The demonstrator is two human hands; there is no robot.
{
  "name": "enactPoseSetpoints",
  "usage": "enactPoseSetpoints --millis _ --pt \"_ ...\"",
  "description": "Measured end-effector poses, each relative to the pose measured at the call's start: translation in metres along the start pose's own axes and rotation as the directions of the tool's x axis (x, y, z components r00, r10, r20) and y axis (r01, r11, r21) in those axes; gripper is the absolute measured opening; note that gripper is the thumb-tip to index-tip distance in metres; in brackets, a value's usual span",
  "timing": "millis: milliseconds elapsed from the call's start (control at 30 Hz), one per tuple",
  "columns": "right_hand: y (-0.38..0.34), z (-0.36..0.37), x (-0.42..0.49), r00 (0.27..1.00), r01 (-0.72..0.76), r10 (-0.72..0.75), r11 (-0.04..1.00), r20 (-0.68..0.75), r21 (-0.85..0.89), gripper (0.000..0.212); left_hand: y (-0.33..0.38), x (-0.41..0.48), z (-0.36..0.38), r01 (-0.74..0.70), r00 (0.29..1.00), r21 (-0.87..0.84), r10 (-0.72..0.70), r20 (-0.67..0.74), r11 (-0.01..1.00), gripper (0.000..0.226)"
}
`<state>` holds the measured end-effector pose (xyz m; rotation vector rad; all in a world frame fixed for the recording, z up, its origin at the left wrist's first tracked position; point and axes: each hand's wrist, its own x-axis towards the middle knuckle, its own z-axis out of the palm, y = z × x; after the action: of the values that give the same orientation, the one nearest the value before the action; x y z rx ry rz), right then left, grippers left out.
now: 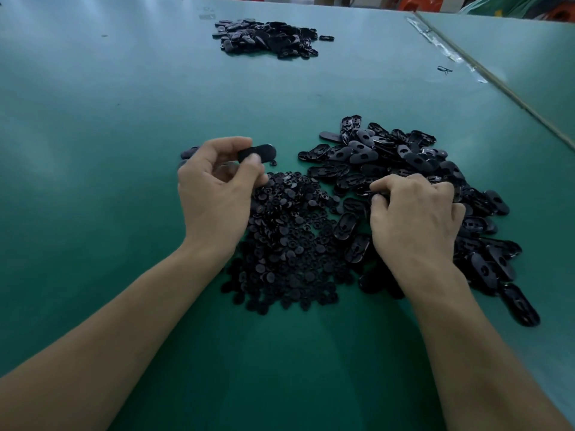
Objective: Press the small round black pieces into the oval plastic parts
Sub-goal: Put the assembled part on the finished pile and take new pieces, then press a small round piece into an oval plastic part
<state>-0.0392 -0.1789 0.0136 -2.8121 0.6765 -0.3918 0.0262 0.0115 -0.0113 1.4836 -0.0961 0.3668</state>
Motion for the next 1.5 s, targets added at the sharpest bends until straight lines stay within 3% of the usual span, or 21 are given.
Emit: enactPoseSetpoints --millis 200,333,433,567,700,833,1167,1267,1367,1433,1500 --pt "0.0 0.001 0.001 0.996 0.028 -0.021 0.996 -0.087 0.089 0.021 0.002 0.011 -0.002 0.174 0.972 -0.175 -0.198 -0.129 0.969 0.013" --pt "0.001 0.003 0.002 0.992 0.03 -0.012 0.99 -0.125 0.14 0.02 -0.003 0.017 -0.005 0.234 0.945 -0.234 -0.277 -0.173 0.944 0.027" --pt "0.0 0.003 0.003 0.977 0.081 -0.032 0.971 -0.212 0.227 0.019 -0.007 0.018 -0.006 0.226 0.943 -0.214 -0.269 -0.196 0.95 0.038" --pt "-0.003 0.002 0.001 0.967 0.14 -0.048 0.92 -0.252 0.365 0.013 -0.009 0.015 -0.007 0.142 0.968 -0.097 -0.158 -0.195 0.985 0.031" --pt "-0.004 0.004 0.002 0.968 0.197 -0.103 0.875 -0.227 0.442 0.01 -0.003 0.008 -0.006 0.002 0.998 0.011 -0.001 -0.065 1.0 0.013" --pt "-0.01 0.006 0.0 0.965 0.257 -0.169 0.75 -0.2 0.61 0.01 0.006 -0.005 -0.001 -0.113 0.984 0.031 0.107 0.14 0.993 0.009" --pt "-0.024 0.014 -0.012 0.922 0.313 -0.347 0.415 -0.17 0.854 0.026 0.009 -0.019 0.006 0.008 0.923 0.041 -0.023 0.384 0.999 0.011" --pt "-0.025 0.017 -0.014 0.922 0.294 -0.36 0.408 -0.144 0.864 0.022 0.009 -0.018 0.005 -0.008 0.906 0.023 -0.003 0.423 1.0 0.014" --pt "-0.024 0.015 -0.014 0.932 0.236 -0.355 0.45 -0.07 0.861 0.026 0.006 -0.015 0.005 0.04 0.923 -0.034 -0.024 0.385 0.999 0.001" --pt "-0.024 0.014 -0.014 0.943 0.215 -0.329 0.497 -0.046 0.841 0.03 0.005 -0.013 0.004 0.089 0.933 -0.079 -0.055 0.356 0.993 0.004" --pt "-0.024 0.014 -0.012 0.955 0.203 -0.293 0.517 -0.05 0.832 0.02 0.005 -0.013 0.004 0.12 0.933 -0.102 -0.077 0.352 0.988 0.012"
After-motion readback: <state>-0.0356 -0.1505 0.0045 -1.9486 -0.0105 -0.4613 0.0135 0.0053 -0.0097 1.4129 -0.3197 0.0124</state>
